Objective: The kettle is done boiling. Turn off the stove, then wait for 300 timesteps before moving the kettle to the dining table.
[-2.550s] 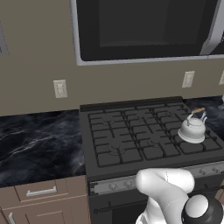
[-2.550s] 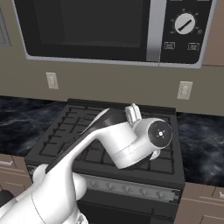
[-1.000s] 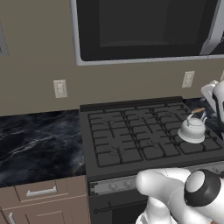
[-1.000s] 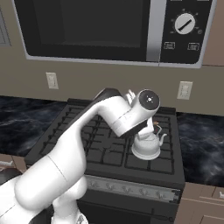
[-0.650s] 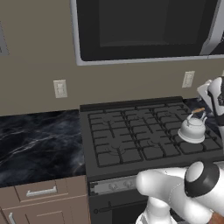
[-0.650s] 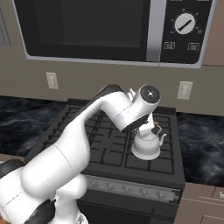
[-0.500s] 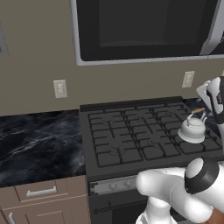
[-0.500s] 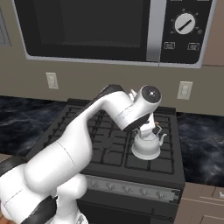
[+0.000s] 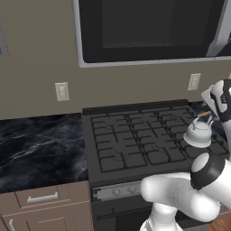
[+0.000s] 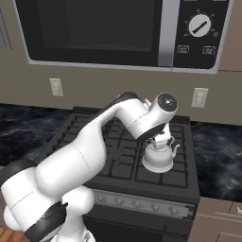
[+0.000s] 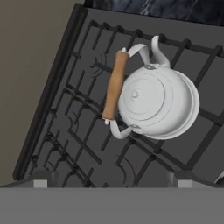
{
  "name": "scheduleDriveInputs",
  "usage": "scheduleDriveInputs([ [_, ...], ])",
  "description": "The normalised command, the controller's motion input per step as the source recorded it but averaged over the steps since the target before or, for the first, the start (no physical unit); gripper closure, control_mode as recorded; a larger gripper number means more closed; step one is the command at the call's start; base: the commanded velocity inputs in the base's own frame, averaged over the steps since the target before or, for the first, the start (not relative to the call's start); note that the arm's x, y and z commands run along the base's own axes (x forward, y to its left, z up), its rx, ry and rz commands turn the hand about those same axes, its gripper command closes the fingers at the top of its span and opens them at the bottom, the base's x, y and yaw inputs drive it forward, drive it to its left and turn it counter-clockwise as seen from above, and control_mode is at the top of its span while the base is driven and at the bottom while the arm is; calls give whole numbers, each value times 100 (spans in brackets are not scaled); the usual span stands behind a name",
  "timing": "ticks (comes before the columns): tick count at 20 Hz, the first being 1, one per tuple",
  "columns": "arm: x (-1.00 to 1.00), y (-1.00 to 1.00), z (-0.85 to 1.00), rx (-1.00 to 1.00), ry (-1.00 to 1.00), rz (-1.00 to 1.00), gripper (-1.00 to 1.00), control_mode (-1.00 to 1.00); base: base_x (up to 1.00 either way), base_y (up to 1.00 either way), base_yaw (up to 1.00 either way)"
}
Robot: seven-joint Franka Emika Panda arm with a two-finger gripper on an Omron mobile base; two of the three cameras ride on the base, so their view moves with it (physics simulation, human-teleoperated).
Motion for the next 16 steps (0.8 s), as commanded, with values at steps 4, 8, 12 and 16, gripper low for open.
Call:
scheduleDriveInputs([
  [4, 23, -2, -5, 0, 8, 0, -100, -100, 0, 0, 0],
  [8, 22, -2, -9, -1, 8, 0, -100, -100, 0, 0, 0],
  [12, 17, -4, -13, 0, 6, 0, -100, -100, 0, 0, 0],
  [16, 14, -11, -19, 0, 5, 0, -100, -100, 0, 0, 0],
])
